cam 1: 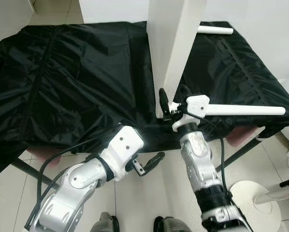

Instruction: Building children table

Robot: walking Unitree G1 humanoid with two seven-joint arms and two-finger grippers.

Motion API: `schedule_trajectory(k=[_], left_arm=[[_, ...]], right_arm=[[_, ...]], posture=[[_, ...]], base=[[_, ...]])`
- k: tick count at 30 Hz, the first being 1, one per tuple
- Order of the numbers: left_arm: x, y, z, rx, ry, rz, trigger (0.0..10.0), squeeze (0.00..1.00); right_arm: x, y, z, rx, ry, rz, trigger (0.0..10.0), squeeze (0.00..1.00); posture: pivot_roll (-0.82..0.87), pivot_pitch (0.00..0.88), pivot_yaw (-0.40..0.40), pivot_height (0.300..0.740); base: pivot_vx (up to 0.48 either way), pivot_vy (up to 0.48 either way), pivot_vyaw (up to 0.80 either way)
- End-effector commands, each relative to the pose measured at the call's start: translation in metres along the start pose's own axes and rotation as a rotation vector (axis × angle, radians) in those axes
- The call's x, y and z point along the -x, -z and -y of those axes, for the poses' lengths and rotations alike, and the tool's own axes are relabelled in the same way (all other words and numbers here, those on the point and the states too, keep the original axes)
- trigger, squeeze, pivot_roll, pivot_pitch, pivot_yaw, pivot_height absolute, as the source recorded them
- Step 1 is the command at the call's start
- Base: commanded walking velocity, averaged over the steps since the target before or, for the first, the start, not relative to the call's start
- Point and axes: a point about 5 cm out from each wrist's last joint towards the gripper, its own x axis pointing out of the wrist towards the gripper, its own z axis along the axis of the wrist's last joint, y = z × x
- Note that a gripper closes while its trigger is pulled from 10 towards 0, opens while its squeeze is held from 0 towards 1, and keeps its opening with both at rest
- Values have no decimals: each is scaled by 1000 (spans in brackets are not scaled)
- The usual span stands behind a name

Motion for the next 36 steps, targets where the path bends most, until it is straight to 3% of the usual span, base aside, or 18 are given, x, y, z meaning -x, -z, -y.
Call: schedule_trajectory(k=[1, 10, 14, 19, 28, 36], left_arm=[[0, 0, -3, -16, -55, -6, 10000, 0], [-1, 1, -4, -26, -57, -5, 10000, 0], [-2, 1, -5, -31, -58, -3, 10000, 0], [-4, 2, -8, -64, -80, -9, 10000, 0], [-5, 2, -12, -81, -94, -10, 10000, 0], [-7, 1, -17, -106, -119, -7, 10000, 0]], right_arm=[[12, 4, 1, 9, -17, -31, 10000, 0], [39, 14, 10, 37, -44, -104, 10000, 0], [50, 15, 27, 52, 31, -133, 10000, 0], [45, 14, 42, -7, 190, -160, 10000, 0], [40, 16, 48, -27, 297, -179, 10000, 0], [14, 20, 51, -12, 350, -201, 10000, 0]], posture=[[-37, 120, -12, 740], [-45, 105, -15, 740], [-51, 92, -16, 740], [-51, 81, -11, 740], [-49, 74, -8, 740], [-49, 77, 3, 740]], base=[[0, 0, 0], [0, 0, 0], [0, 0, 0], [0, 0, 0], [0, 0, 0], [0, 0, 0]])
